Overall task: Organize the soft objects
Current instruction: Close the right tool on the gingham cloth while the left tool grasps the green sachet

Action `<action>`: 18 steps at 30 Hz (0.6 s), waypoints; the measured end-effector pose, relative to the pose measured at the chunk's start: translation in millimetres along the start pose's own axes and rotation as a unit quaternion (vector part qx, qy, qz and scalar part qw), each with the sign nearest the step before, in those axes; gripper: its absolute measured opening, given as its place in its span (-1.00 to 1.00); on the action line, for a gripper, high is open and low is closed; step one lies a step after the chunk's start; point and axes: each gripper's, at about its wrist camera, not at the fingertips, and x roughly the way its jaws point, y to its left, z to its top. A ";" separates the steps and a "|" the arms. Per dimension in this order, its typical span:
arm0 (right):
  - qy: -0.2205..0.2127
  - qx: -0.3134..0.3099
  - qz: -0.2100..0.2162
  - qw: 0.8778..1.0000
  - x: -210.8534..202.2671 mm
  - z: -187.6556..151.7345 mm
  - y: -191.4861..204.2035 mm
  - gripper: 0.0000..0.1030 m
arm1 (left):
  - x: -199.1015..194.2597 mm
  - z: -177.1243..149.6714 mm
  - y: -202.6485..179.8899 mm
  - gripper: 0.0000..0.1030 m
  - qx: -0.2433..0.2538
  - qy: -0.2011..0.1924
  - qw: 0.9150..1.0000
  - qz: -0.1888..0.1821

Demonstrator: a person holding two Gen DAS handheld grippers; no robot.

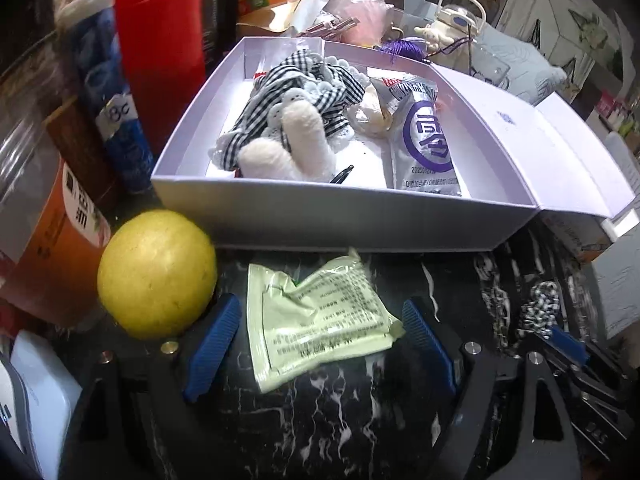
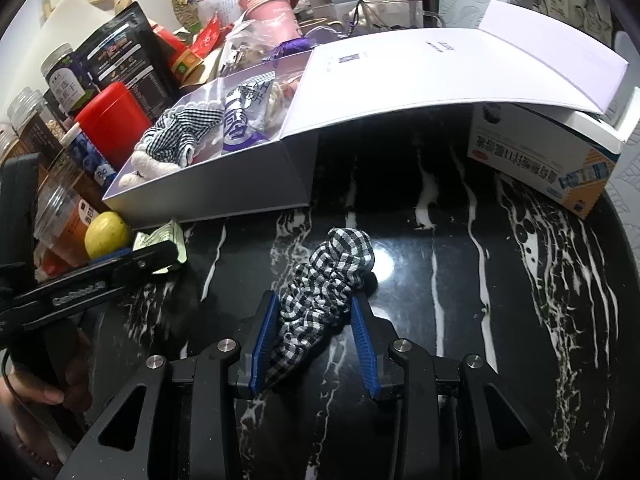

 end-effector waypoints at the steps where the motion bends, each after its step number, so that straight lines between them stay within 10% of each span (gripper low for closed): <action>1: -0.001 0.000 -0.001 1.000 0.1 0.2 0.4 -0.30 | 0.9 -0.7 -2.0 0.63 0.005 -0.003 1.000 0.007; 5: -0.003 -0.002 -0.003 1.000 -0.8 -1.6 -0.5 -0.30 | 3.8 -4.4 -12.2 0.63 0.037 -0.011 0.999 0.034; 12: -0.008 -0.008 -0.005 1.000 -6.1 -8.4 0.3 -0.36 | -7.2 -15.3 -6.6 0.16 0.049 -0.034 0.998 0.001; 18: -0.007 -0.017 -0.005 1.000 -18.1 -23.7 1.4 -0.43 | -22.4 -37.0 -19.7 0.13 0.064 -0.018 0.997 -0.038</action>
